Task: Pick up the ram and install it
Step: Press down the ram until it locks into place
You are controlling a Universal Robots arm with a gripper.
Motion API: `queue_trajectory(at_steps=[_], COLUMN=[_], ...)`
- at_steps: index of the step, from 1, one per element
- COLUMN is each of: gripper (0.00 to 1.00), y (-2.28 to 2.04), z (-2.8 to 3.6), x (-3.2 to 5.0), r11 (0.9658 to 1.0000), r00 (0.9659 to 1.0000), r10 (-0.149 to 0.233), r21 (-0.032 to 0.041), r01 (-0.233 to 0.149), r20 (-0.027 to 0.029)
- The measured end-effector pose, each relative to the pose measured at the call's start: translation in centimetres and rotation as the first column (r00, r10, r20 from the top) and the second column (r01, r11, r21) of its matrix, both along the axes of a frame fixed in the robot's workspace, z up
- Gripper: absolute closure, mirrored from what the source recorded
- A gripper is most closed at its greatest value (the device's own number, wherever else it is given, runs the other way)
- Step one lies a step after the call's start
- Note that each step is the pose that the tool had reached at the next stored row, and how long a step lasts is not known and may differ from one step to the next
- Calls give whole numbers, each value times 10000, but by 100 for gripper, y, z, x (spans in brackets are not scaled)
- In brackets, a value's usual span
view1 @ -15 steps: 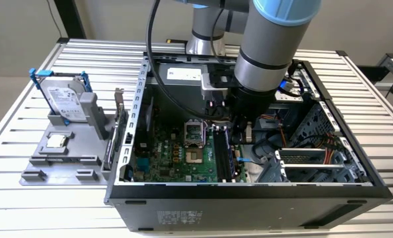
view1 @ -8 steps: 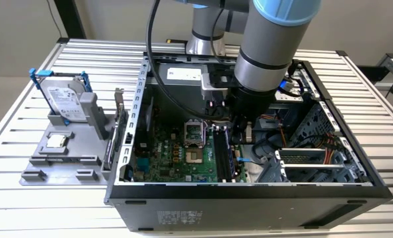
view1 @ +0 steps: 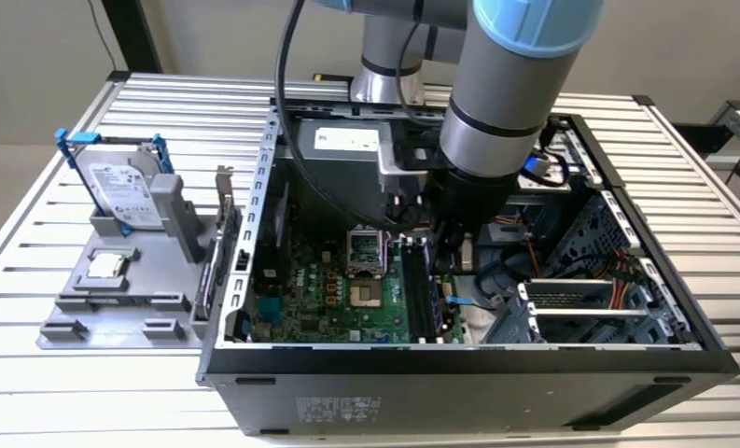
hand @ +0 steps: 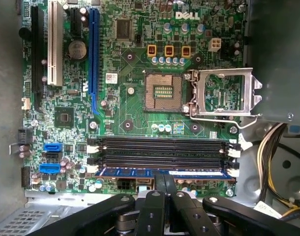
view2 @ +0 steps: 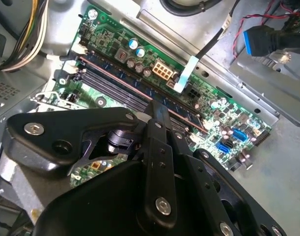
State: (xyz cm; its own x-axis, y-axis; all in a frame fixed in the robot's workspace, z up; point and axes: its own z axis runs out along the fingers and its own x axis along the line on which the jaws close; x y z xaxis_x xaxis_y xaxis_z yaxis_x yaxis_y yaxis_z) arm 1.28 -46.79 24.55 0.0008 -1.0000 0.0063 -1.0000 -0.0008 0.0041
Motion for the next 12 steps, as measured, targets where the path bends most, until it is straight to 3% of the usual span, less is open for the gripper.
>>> queue_trajectory(at_steps=[12], gripper=[100], y=[1], z=[-162], x=[0], r11=[10000], r00=[10000], r10=[0], r21=[7], r01=[0], r20=[-4])
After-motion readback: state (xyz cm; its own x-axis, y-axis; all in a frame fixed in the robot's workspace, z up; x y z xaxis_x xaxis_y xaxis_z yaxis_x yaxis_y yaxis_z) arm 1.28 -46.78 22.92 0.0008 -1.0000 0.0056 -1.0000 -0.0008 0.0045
